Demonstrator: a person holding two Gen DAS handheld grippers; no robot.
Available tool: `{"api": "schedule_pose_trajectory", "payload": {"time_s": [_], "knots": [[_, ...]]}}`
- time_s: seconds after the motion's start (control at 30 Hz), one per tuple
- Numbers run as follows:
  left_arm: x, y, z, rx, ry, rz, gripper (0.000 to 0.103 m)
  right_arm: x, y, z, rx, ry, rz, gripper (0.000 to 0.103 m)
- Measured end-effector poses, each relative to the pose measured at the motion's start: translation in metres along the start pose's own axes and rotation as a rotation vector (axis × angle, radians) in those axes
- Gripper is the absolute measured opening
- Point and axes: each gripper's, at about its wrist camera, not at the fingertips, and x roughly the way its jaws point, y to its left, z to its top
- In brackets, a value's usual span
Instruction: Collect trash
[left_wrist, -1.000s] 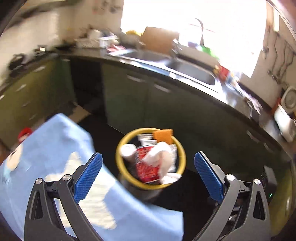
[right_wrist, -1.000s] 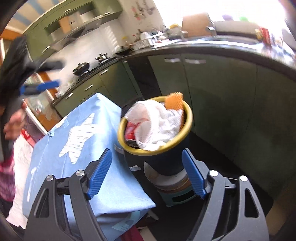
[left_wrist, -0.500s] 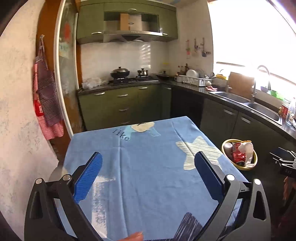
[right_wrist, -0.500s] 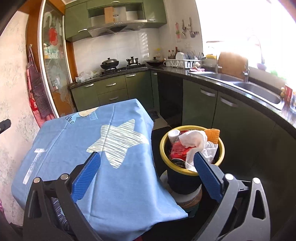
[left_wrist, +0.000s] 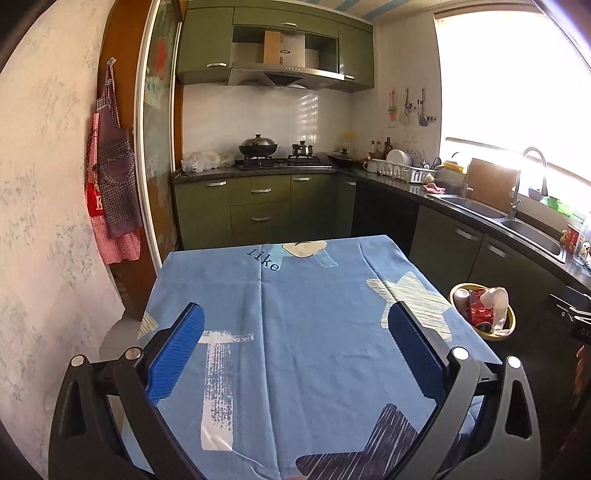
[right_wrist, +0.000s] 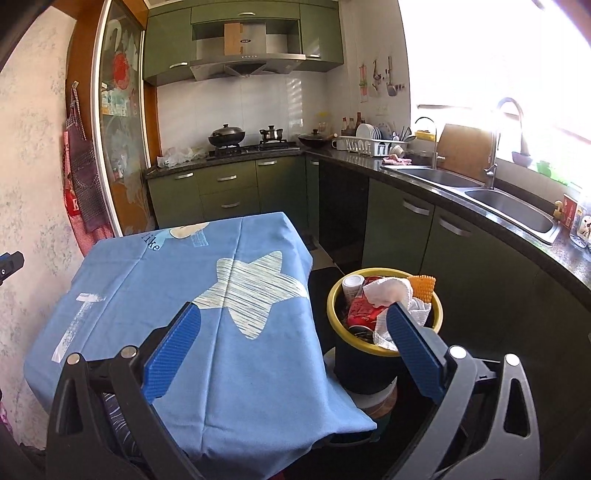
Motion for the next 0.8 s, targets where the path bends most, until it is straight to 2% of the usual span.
{"api": "schedule_pose_trajectory", "payload": {"time_s": [0.8], "knots": [[-0.005, -0.012, 0.004, 0.016, -0.003, -0.023, 0.098, 0.000, -0.003, -0.001, 0.004, -0.002, 0.007, 0.096]]}}
